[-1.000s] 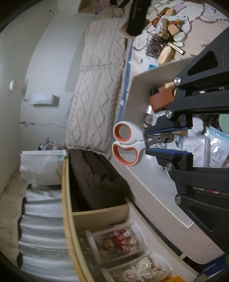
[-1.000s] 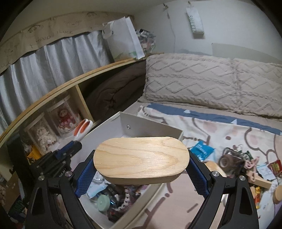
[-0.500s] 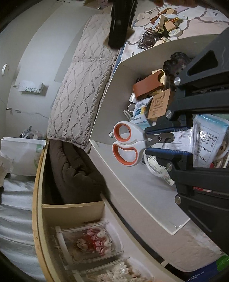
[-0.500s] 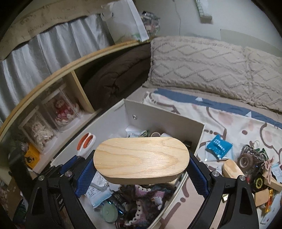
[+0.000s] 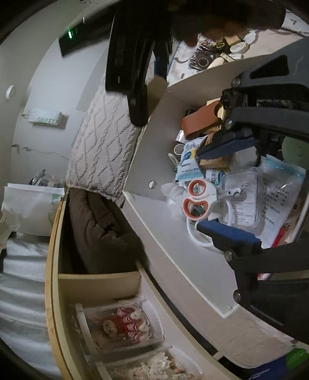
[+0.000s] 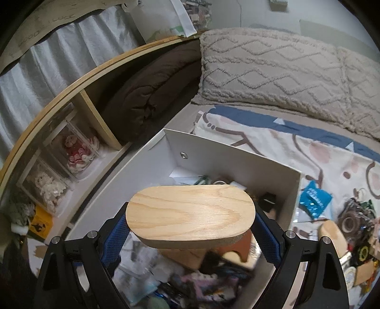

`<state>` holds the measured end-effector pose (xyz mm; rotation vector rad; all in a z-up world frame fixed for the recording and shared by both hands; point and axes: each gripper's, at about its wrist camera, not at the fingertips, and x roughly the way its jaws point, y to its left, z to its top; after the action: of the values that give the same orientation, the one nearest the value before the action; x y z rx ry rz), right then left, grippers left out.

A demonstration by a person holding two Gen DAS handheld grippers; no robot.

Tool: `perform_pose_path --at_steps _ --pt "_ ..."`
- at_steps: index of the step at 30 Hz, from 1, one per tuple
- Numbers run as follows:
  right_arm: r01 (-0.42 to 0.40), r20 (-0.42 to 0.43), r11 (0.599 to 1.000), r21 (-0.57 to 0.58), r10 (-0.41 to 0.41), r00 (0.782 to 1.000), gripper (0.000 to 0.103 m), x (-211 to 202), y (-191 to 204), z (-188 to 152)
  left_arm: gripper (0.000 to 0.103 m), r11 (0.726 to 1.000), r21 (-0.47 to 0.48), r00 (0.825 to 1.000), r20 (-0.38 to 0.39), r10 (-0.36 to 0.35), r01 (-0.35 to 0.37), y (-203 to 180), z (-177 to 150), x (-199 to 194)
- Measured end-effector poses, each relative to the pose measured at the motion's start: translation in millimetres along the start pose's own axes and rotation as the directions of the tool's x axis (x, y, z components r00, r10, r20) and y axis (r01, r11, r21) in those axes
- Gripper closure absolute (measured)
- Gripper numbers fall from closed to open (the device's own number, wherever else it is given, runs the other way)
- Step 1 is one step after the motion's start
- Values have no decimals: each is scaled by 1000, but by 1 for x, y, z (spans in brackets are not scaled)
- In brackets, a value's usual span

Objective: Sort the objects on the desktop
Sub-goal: 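Lower the scissors into the white box and open the left gripper while the right gripper holds the block, then lower the oval wooden block into the white box and open the right gripper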

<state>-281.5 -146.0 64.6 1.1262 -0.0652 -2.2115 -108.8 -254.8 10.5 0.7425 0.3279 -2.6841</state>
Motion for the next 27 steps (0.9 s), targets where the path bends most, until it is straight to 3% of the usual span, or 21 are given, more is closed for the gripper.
perform_pose_path --at_steps 4,15,18,21,22,23,27 --pt "-17 -44 998 66 20 999 9 23 3 14 49 999 27 999 14 29 -30 -2 -2 -7" --pt "-6 -158 968 249 47 986 9 94 1 34 49 1000 28 998 66 -5 3 9 0 -28" --pt "12 -148 969 247 26 989 9 104 6 37 49 1000 16 998 69 -13 12 12 0 -28" --pt "8 -80 973 230 11 997 8 102 10 42 49 1000 12 998 62 -19 19 14 0 -25" --pt "8 -62 975 223 5 998 0 100 11 42 49 1000 11 998 59 -19 19 15 0 -25" --pt "8 -55 975 224 5 998 0 99 11 42 49 1000 9 998 57 -19 18 16 0 -24" --pt "37 -98 962 271 -11 995 0 99 2 40 49 1000 9 999 50 -10 10 16 -1 -23"
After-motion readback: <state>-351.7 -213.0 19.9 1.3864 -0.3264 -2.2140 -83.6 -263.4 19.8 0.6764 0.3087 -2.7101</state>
